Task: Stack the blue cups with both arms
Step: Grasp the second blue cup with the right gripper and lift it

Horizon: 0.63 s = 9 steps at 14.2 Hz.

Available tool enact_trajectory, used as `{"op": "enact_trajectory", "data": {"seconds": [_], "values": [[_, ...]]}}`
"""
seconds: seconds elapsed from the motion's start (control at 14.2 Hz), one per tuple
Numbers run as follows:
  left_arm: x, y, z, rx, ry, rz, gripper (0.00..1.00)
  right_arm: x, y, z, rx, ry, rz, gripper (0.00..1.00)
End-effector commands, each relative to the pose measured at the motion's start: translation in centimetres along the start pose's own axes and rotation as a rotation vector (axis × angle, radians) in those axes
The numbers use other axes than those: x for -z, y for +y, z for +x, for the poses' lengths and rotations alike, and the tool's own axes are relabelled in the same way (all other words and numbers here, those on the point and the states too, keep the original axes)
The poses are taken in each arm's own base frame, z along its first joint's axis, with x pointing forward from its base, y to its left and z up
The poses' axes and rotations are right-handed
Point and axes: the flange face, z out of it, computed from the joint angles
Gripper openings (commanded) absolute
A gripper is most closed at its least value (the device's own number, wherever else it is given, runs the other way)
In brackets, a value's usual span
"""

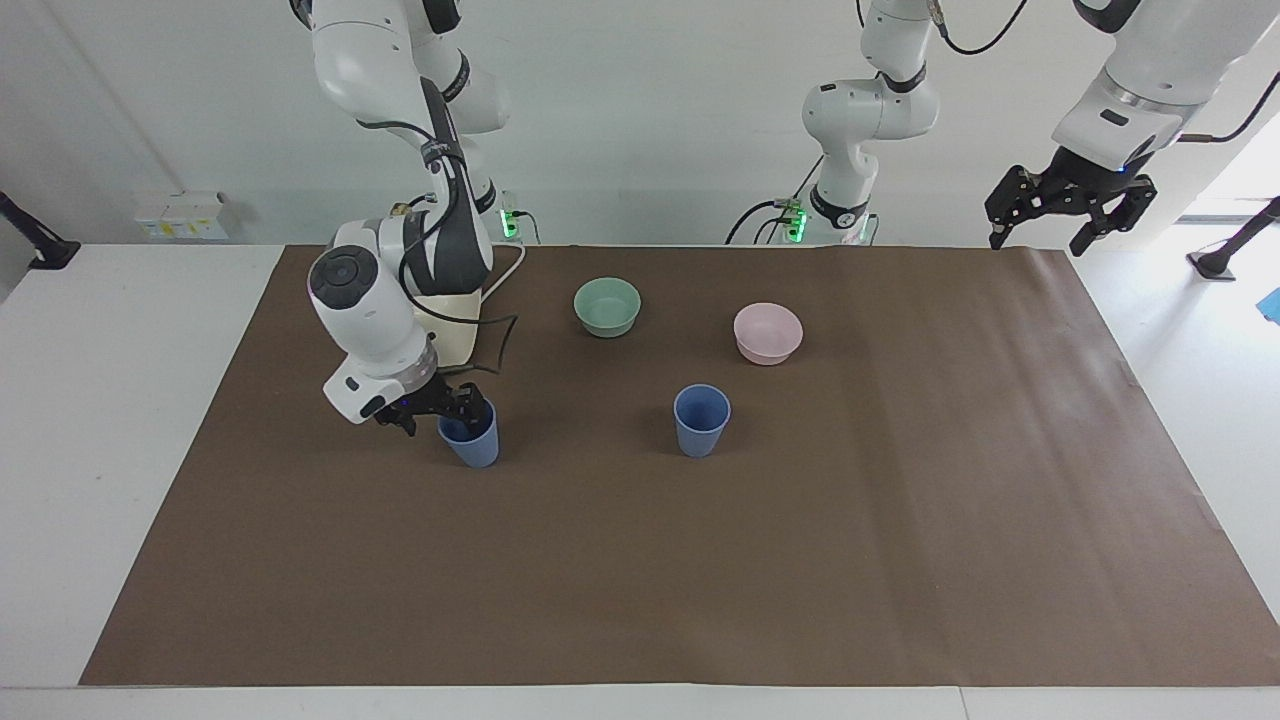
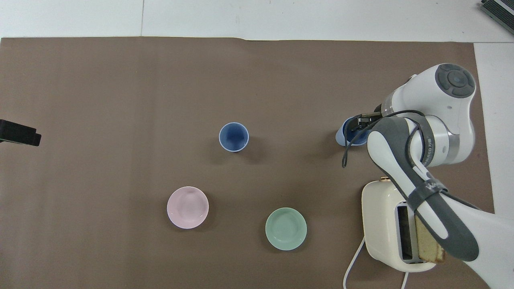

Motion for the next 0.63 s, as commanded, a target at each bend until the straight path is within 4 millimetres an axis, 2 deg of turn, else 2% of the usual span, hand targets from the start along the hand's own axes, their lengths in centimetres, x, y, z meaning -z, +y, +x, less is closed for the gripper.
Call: {"op": "enact_trajectory", "data": {"seconds": [0.0, 0.35, 0.56], "values": [[1.7, -0.1, -1.4, 0.040, 0.034, -0.036, 1.00, 0.2, 0.2, -0.7, 0.023, 0.000, 0.018, 0.00], [1.5, 0.2, -1.4, 0.022, 0.042, -0.033, 1.00, 0.3, -0.1, -0.6, 0.026, -0.002, 0.018, 0.00], [0.8, 0.2, -1.2, 0.020, 0.034, -0.034, 1.00, 0.9, -1.8, -0.2, 0.041, 0.007, 0.021, 0.00]]}}
